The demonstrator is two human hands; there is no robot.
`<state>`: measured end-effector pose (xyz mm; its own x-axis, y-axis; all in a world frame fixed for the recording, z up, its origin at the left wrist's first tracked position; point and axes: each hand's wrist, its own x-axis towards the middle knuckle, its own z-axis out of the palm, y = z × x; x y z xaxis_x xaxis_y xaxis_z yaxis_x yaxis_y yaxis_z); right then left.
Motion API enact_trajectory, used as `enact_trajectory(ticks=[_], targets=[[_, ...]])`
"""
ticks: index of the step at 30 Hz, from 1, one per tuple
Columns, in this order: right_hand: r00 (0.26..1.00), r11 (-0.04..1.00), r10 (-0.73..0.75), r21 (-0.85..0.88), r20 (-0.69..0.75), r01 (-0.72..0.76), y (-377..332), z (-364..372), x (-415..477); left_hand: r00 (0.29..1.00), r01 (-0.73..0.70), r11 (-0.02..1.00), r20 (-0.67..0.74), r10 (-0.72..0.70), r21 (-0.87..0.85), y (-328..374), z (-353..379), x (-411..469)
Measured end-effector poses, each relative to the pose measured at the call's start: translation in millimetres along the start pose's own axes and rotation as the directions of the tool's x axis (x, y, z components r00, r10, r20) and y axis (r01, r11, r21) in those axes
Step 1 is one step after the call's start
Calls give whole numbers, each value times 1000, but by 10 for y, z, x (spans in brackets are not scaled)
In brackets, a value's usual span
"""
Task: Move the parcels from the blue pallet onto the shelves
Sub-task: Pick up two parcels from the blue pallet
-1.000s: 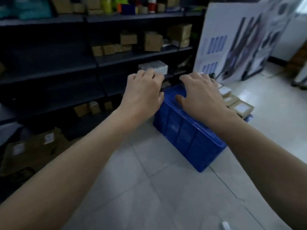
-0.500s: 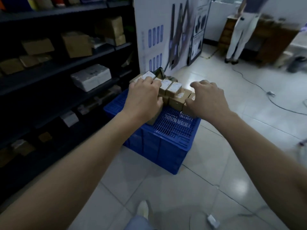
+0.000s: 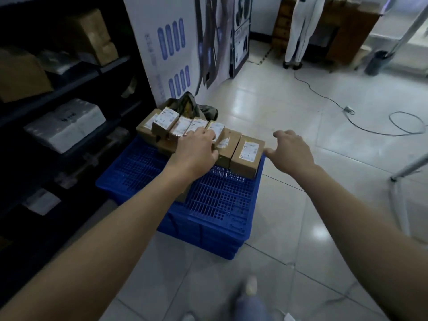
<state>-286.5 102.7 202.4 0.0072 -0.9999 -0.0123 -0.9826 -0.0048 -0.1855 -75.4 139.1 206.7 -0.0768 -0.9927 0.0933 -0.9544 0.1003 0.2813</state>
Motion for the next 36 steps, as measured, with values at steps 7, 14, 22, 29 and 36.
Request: enact_trajectory(ticks=[7, 14, 22, 29, 36], targets=[[986, 995, -63, 82, 153, 51, 391, 361, 1179, 979, 188, 982, 86, -186, -9, 19, 604, 1053], [944, 980, -183, 122, 273, 155, 387, 634, 2147, 920, 372, 927, 159, -359, -54, -73, 1021, 1736], [864, 871, -171, 483, 474, -93, -81, 1131, 2703, 847, 522, 845, 184, -498, -119, -756, 1267, 2116], [760, 660, 17, 564, 649, -496, -469, 1629, 3110, 839, 529, 825, 266, -475, -197, -1519, 1546, 2574], [699, 471, 162, 568, 697, -675, -816, 2275, 3516, 841, 476, 862, 375, -390, -172, -2151, 1959, 3186]])
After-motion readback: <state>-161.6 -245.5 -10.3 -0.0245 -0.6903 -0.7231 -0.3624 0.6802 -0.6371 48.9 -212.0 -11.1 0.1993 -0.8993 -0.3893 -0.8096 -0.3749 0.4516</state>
